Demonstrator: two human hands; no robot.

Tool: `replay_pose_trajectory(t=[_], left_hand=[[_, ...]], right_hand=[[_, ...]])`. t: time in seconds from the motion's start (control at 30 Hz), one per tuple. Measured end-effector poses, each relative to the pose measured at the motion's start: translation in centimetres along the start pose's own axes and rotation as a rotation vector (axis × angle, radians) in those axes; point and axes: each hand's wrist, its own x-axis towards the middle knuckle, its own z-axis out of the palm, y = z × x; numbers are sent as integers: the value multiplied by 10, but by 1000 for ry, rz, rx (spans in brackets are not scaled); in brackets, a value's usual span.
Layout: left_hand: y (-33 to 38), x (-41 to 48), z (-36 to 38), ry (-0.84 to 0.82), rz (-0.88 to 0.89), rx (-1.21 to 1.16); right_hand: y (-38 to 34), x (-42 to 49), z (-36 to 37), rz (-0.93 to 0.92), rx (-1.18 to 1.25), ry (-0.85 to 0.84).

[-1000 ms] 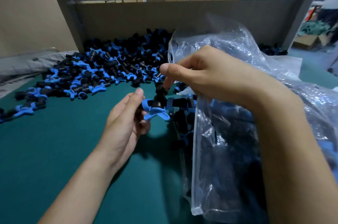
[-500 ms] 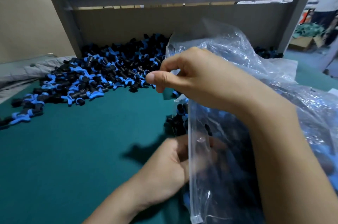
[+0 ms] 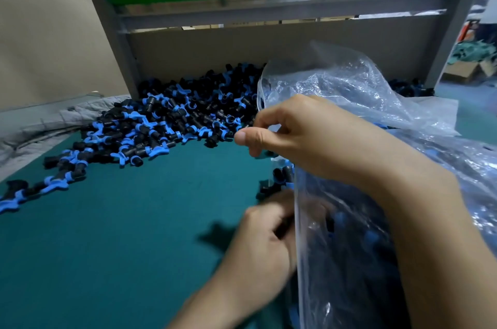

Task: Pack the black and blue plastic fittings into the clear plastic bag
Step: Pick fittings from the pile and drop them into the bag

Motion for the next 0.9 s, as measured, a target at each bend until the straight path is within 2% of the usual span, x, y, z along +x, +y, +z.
replay_pose_trajectory(t=[0.07,0.13,0.23,0.33,0.5,0.6,0.67,0.73,0.8,0.9], left_hand=[[-14,7,-18,179,13,98],[-38,16,-45,354,-76,300],[-81,27,-79,417,-243,592],[-112,52,-101,369,-340,745],[-135,102,-115,257,-445,1144],[-141,125,-112,159,-348,1343],[-143,143,-109,2,-219,1565],[-145,159,-104,-135,-195,1709],[-147,166,-98,-163,-240,1765],[-148,167,-93,-107,-254,1838]], right_hand=[[1,1,2,37,-15,-15],[3,1,6,91,-55,-47],[7,2,12,176,-101,-105],[11,2,14,210,-122,-131],[11,3,14,210,-135,-129],[12,3,13,213,-118,-130],[14,2,12,218,-99,-125],[15,3,13,214,-101,-123],[16,3,14,211,-107,-129],[19,3,14,202,-113,-110]])
